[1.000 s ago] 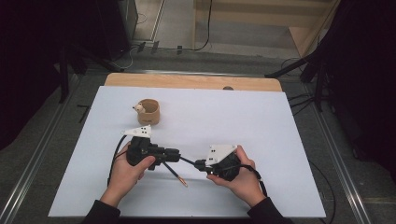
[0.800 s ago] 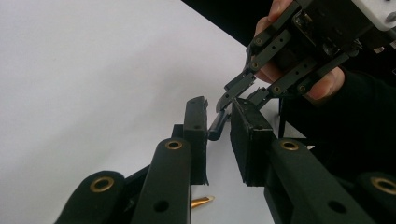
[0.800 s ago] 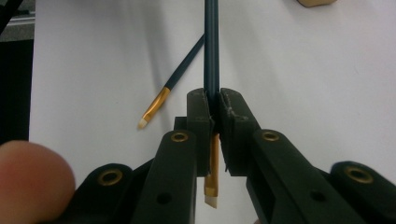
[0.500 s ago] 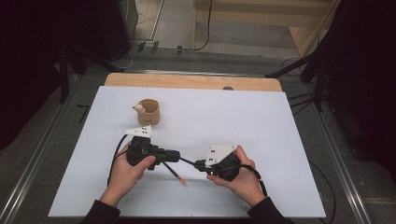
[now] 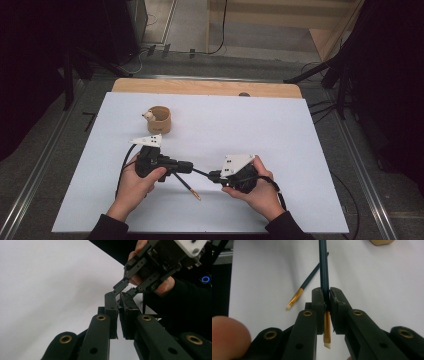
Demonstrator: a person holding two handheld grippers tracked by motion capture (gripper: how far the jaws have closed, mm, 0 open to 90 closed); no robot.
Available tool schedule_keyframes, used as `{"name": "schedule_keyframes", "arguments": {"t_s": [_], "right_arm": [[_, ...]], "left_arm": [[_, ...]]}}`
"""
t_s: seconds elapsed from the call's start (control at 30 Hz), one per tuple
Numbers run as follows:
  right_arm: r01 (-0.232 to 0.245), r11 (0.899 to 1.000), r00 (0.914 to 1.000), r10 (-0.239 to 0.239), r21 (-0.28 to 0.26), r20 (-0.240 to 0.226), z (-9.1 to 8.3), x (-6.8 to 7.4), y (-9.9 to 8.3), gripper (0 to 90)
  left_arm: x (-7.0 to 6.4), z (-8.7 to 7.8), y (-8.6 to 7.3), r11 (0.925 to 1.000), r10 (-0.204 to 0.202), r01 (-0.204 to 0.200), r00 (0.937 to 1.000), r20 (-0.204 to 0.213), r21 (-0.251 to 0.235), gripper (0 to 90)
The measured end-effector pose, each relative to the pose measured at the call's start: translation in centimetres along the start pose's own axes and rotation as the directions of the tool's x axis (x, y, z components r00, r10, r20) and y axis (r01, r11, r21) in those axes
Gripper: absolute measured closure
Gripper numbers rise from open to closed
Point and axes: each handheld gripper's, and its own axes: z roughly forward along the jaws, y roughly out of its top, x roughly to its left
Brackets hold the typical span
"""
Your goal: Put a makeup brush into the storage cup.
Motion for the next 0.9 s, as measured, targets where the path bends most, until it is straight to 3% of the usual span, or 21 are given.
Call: {"name": "schedule_keyframes", "arguments": {"t_s": [0.1, 0.2, 0.37, 0.53, 0.67, 0.9], "right_arm": [[-0.027, 0.999, 0.9995, 0.027, -0.019, 0.015, -0.1, -0.3, -0.1, 71.5], [-0.064, 0.997, 0.9977, 0.065, -0.045, 0.02, -0.4, -0.6, -0.2, 65.7], [-0.106, 0.989, 0.9909, 0.114, -0.105, 0.072, -0.7, -1.0, -0.4, 54.1], [-0.146, 0.977, 0.9822, 0.162, -0.153, 0.095, -1.0, -1.4, -0.7, 48.0], [-0.15, 0.969, 0.974, 0.179, -0.198, 0.139, -1.1, -1.5, -0.9, 43.5], [-0.189, 0.948, 0.96, 0.233, -0.257, 0.155, -1.5, -1.6, -1.0, 38.3]], "left_arm": [[0.0, -0.2, 0.0, 0.9999, 0.003, -0.003, 1.0, -0.006, -0.012, 85.7], [-0.1, -0.3, 0.0, 0.9998, 0.007, -0.008, 0.9998, -0.017, -0.019, 85.7], [-0.2, -0.5, 0.0, 0.9993, 0.024, -0.025, 0.9985, -0.049, -0.028, 85.7], [-0.4, -0.6, 0.0, 0.998, 0.044, -0.048, 0.9946, -0.094, -0.041, 85.8], [-0.6, -0.7, 0.0, 0.9961, 0.054, -0.062, 0.991, -0.123, -0.063, 85.8], [-0.9, -1.1, -0.1, 0.9891, 0.071, -0.093, 0.981, -0.181, -0.114, 85.8]]}}
